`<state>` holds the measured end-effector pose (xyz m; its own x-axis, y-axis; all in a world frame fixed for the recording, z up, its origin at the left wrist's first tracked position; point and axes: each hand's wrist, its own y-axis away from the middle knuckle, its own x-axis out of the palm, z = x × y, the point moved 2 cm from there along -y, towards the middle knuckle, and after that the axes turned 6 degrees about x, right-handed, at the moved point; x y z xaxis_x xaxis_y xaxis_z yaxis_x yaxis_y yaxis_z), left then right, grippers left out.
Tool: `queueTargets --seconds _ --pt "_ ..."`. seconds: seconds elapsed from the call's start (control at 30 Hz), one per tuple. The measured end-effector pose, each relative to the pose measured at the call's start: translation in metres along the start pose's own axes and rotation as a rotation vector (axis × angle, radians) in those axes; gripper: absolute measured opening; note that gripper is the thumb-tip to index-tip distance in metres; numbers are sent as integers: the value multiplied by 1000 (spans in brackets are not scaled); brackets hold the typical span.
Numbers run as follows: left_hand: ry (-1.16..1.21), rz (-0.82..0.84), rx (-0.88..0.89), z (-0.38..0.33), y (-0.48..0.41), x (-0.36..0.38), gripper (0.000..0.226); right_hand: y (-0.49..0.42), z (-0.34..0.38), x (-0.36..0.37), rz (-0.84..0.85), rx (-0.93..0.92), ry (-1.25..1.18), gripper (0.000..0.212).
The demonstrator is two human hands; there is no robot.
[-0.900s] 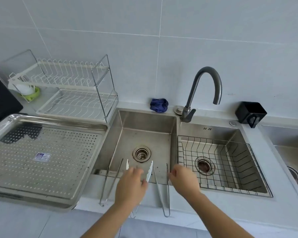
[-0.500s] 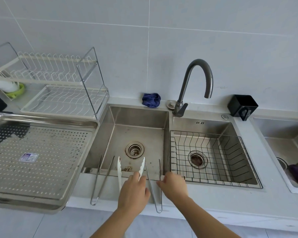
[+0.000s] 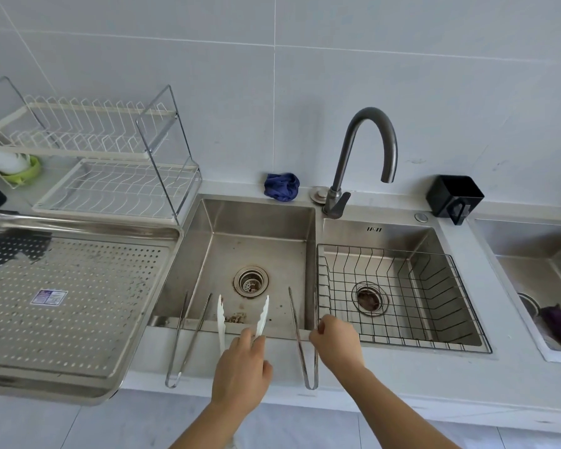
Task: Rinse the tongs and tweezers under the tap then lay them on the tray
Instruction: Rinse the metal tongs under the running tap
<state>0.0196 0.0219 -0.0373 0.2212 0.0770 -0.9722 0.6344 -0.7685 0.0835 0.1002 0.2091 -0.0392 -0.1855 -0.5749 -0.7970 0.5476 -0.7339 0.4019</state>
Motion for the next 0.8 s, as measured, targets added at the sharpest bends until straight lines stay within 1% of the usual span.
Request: queueTargets --seconds 0.1,0.13,0.2,0.27,0.3,0.33,0.4,0.47,0.53,0.6,0.7,0.77,0.8 --pt "37 -146 71 -10 -4 -6 36 1 7 -9 -42 -30 -37 13" --pt "129 -176 63 -15 -7 -6 37 2 10 -12 -54 -43 -57 14" --pt "435 -153 -46 -25 -18 -12 43 5 17 -20 -63 -67 -115 13" --pt "828 -52 -220 -37 -30 -19 53 9 23 -29 -81 -83 -161 13" --pt "1050 24 -297 -44 -35 -23 59 10 25 -34 -92 -91 -174 13" --pt "1241 89 -347 -52 -39 -27 61 11 27 -38 -103 -98 -188 13" --pt "1456 160 -365 -65 -44 -32 53 12 27 -45 -124 -115 -218 12" --pt "1548 185 -339 -77 -46 -35 44 11 26 -51 -137 -144 -243 15" --pt "1595 174 -344 -88 -49 -36 36 11 24 -58 -125 -180 -254 17" --pt "1606 127 -371 -96 -51 -36 39 9 20 -65 -93 -228 -257 18" --pt "1576 17 -396 -100 -58 -40 42 0 17 -78 43 -290 -309 16" --pt "1551 -37 -402 -100 -65 -45 37 -16 19 -89 142 -286 -418 12" --pt "1538 -51 -421 -98 -68 -46 34 -27 20 -96 164 -268 -465 11"
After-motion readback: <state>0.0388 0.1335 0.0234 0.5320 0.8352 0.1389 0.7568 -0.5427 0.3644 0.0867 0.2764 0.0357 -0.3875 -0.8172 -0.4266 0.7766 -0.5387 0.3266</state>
